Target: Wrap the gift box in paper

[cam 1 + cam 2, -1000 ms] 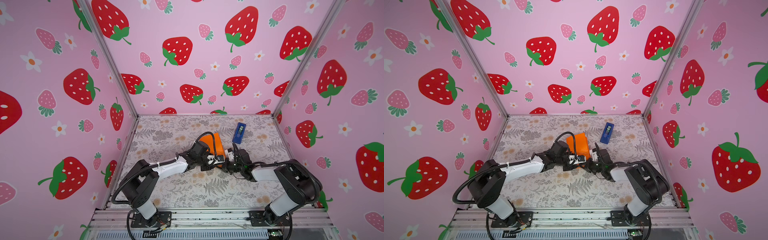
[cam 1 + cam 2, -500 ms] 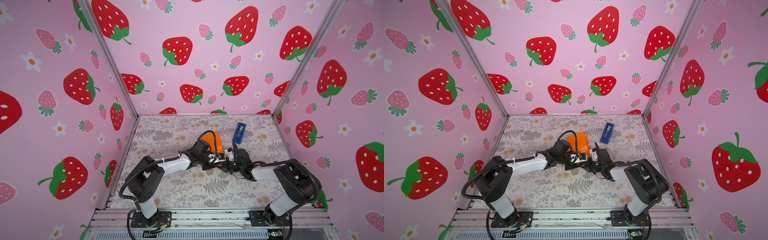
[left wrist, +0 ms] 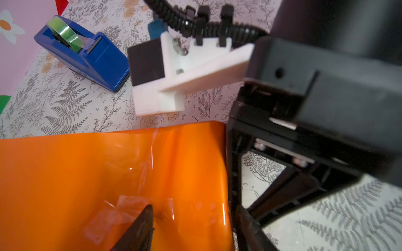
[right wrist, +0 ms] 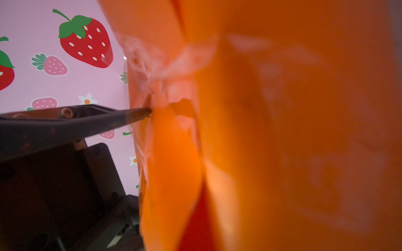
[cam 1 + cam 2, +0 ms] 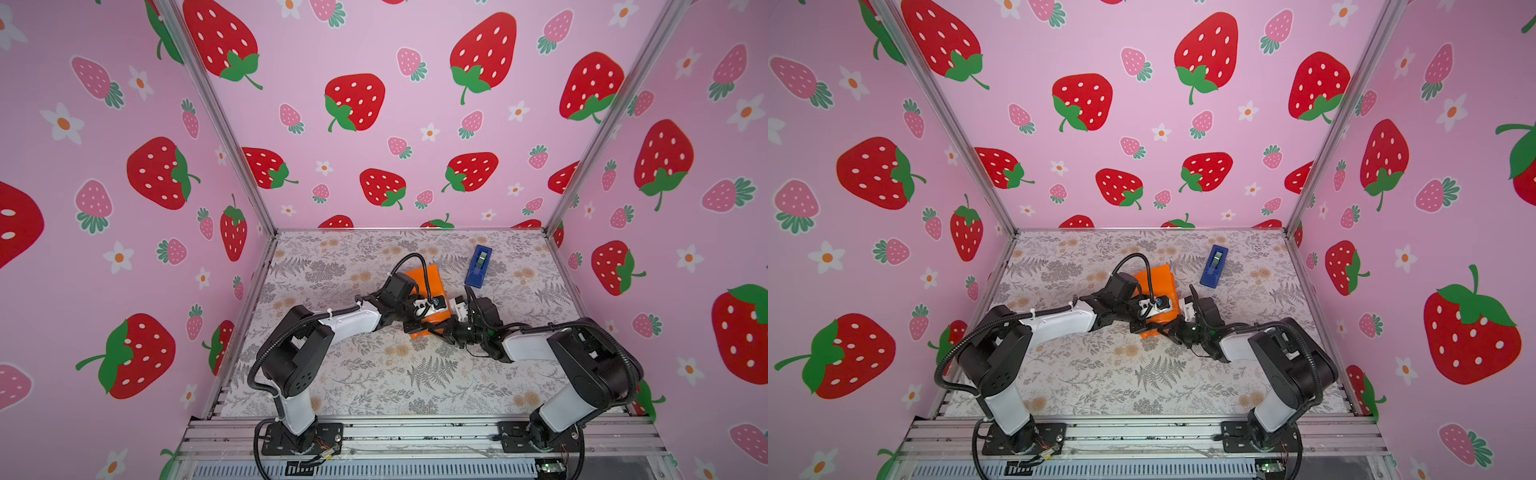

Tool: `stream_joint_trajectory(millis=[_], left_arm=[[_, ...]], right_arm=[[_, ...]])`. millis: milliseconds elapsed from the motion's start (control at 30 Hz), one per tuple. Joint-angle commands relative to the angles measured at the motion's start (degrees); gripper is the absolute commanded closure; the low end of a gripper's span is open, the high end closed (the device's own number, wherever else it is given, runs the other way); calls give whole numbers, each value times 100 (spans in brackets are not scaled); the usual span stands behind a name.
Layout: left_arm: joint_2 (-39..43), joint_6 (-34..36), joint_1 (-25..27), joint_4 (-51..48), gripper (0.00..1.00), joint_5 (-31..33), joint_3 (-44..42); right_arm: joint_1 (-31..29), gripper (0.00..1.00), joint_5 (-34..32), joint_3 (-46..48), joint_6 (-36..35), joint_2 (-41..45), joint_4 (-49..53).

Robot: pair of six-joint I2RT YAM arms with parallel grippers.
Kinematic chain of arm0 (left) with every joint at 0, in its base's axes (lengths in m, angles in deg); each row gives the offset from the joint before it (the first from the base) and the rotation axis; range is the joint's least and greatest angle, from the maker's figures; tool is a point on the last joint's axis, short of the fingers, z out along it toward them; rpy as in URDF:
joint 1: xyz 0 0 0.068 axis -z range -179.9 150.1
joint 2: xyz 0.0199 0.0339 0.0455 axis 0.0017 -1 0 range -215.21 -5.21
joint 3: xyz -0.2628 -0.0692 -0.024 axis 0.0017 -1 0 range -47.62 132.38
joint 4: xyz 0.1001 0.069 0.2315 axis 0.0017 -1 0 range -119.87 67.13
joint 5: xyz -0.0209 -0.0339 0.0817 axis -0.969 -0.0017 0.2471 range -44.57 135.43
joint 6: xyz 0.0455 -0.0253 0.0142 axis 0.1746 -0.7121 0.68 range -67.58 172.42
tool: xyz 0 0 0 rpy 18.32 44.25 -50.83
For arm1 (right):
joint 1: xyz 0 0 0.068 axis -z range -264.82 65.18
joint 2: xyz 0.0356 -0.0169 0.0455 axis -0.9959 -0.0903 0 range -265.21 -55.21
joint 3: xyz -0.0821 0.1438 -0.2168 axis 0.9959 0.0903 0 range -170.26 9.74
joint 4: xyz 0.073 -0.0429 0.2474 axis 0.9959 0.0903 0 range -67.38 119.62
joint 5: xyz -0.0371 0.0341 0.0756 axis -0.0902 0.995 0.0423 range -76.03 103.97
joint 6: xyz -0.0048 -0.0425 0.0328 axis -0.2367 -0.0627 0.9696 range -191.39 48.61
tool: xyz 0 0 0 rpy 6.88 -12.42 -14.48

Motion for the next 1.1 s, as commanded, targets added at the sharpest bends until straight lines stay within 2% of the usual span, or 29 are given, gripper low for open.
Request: stream_joint_trajectory(millis=[0, 33, 200, 533, 867, 1067], left_arm=[[-182, -108, -29, -201, 33, -11, 186], [-192, -115, -30, -203, 26, 5, 209], [-22, -90, -25, -368, 22, 103, 191], [870, -220, 95, -169, 29, 694, -484], [511, -248, 362, 24, 24, 1339, -562], [364, -222, 453, 283, 33, 2041, -574]], right_arm=[[-24, 100, 4, -49, 24, -71, -71], [-24, 100, 0, -45, 24, -66, -71], [-24, 100, 12, -58, 24, -61, -60], [-20, 100, 8, -55, 23, -66, -44], [-18, 100, 18, -84, 8, -65, -13], [-19, 100, 37, -77, 6, -35, 19]])
